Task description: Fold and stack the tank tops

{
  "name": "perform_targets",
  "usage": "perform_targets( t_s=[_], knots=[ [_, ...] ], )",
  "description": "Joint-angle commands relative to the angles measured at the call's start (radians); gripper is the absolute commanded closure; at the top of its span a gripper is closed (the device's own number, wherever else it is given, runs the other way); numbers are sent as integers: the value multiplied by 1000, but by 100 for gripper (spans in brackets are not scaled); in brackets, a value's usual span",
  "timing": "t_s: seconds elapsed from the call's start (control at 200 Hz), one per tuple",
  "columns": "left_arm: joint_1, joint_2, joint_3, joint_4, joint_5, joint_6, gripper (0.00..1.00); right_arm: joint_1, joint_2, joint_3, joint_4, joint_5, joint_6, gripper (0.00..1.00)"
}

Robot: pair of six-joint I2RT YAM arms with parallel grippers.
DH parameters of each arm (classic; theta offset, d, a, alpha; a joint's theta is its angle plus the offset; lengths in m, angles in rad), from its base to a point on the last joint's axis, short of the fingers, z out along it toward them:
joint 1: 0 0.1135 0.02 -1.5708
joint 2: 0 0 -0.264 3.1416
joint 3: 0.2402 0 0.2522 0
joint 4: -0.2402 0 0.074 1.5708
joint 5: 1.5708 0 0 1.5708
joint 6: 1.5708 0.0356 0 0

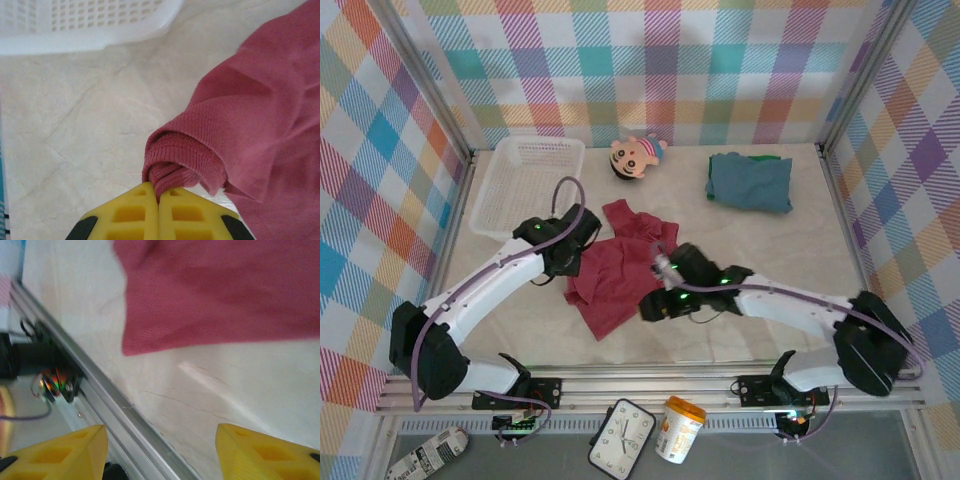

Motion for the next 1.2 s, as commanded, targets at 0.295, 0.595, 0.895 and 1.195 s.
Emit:
perform_targets(
  t_s=[0.295,0.595,0.895,1.195],
  knots=[
    [149,33,-36,98,175,150,100,251,406,252,119,201,-400,38],
    [226,34,-83,128,270,186,100,318,497,301,134,324,-493,38],
    [268,44,-83,127,308,203,100,372,545,341,126,442,-550,37],
    [271,48,-81,109,329,207,100,366,661,421,12,497,-573,68]
  ],
)
